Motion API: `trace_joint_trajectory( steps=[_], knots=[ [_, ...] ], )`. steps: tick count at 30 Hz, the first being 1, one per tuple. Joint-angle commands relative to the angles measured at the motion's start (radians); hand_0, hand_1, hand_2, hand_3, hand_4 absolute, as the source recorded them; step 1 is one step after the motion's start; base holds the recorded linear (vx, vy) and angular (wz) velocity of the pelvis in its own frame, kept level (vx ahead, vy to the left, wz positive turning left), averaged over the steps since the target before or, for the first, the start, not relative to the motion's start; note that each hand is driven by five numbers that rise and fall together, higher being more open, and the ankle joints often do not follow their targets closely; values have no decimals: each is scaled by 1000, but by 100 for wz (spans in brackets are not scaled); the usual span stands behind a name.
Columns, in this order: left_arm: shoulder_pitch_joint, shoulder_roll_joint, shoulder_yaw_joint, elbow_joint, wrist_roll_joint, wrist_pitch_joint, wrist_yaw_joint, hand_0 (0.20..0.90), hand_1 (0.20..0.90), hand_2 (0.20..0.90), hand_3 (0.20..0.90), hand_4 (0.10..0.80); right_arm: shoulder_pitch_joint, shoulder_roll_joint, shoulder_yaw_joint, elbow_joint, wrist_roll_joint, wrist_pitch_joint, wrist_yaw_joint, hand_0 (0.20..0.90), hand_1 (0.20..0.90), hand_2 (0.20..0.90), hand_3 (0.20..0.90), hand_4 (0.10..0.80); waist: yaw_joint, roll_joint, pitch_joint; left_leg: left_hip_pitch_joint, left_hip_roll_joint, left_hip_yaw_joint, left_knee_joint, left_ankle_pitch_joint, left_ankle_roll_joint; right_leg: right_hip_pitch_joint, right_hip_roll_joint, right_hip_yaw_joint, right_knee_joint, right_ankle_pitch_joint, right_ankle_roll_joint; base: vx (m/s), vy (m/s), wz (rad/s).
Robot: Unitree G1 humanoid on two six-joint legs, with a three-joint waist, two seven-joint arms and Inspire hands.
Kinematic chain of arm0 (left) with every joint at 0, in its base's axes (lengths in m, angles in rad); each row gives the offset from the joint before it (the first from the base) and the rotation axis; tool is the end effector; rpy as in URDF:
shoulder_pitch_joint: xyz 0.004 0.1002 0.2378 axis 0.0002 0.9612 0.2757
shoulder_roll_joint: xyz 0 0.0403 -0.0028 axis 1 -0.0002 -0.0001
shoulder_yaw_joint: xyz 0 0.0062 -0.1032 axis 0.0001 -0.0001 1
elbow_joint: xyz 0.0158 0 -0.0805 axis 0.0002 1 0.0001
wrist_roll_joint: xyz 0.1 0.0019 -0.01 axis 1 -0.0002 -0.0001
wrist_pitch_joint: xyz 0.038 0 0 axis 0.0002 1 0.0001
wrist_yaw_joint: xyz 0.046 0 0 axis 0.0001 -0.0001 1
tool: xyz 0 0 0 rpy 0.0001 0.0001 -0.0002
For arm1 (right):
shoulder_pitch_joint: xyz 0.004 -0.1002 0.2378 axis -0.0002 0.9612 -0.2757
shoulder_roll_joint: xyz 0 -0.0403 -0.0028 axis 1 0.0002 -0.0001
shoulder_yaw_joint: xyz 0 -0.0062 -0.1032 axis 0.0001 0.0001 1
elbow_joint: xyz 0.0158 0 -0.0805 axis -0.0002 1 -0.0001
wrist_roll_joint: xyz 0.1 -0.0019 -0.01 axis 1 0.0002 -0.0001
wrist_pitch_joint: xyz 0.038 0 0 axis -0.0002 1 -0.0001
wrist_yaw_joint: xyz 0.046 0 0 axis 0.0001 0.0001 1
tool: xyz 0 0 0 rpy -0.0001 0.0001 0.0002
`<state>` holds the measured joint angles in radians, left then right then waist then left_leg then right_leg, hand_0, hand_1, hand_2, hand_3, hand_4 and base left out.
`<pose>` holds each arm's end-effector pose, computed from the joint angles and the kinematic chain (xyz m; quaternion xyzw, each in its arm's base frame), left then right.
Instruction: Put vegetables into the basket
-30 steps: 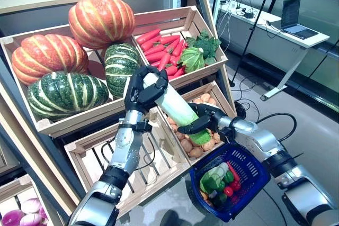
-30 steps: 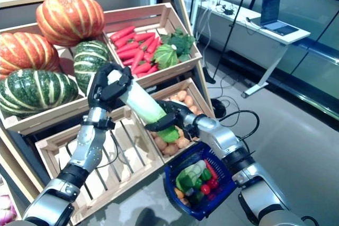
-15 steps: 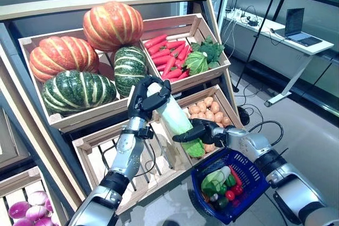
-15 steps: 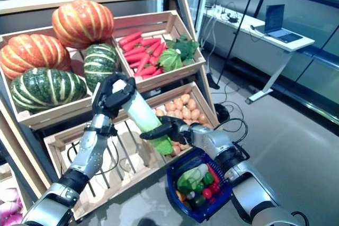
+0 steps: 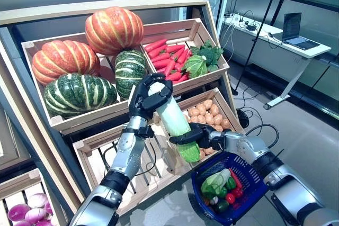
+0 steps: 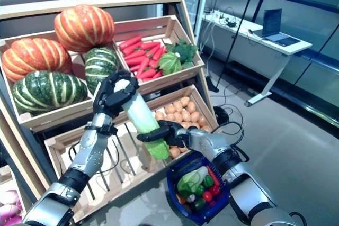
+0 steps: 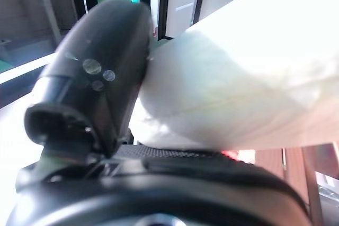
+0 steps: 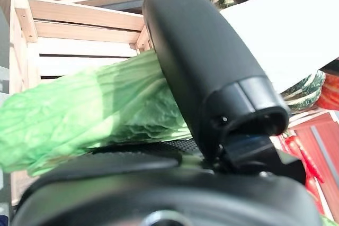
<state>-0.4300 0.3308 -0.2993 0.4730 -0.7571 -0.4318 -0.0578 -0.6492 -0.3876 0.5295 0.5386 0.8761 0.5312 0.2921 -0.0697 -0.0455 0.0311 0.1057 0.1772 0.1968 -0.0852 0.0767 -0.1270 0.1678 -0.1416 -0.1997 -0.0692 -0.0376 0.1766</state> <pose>0.2779 0.1686 0.0709 -0.1613 -0.1340 -0.0887 0.9737 0.2965 -0.1338 0.0636 0.0981 0.3124 0.3312 0.8849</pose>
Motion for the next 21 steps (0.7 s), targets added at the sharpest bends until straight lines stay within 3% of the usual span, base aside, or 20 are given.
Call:
trace_joint_trajectory(
  steps=[1, 12, 21],
  knots=[
    [-123, 26, -65, 12, 102, -30, -81, 900, 900, 900, 900, 800, -135, -36, -182, 88, 100, -181, -49, 300, 300, 300, 300, 400, 14, 9, -61, 12, -19, 41, 48, -84, 18, -67, 12, 49, 39, 39, -45, 0, 0, 0],
    [-150, 179, 38, 219, 78, -17, -144, 900, 900, 900, 900, 800, -51, -234, -300, 302, -5, -258, 5, 300, 300, 300, 300, 400, -12, 16, -53, 8, -6, 67, 44, -73, 13, -78, 17, 61, 35, 45, -39, -29, -11, -5],
    [-118, 208, 114, 281, 68, -7, -156, 900, 900, 900, 900, 800, 64, -275, -429, 426, -59, -315, -54, 300, 300, 300, 300, 400, -33, 23, -37, -7, -6, 92, 78, -89, 17, -98, 26, 82, 48, 39, -42, -16, -30, -8]
  ],
)
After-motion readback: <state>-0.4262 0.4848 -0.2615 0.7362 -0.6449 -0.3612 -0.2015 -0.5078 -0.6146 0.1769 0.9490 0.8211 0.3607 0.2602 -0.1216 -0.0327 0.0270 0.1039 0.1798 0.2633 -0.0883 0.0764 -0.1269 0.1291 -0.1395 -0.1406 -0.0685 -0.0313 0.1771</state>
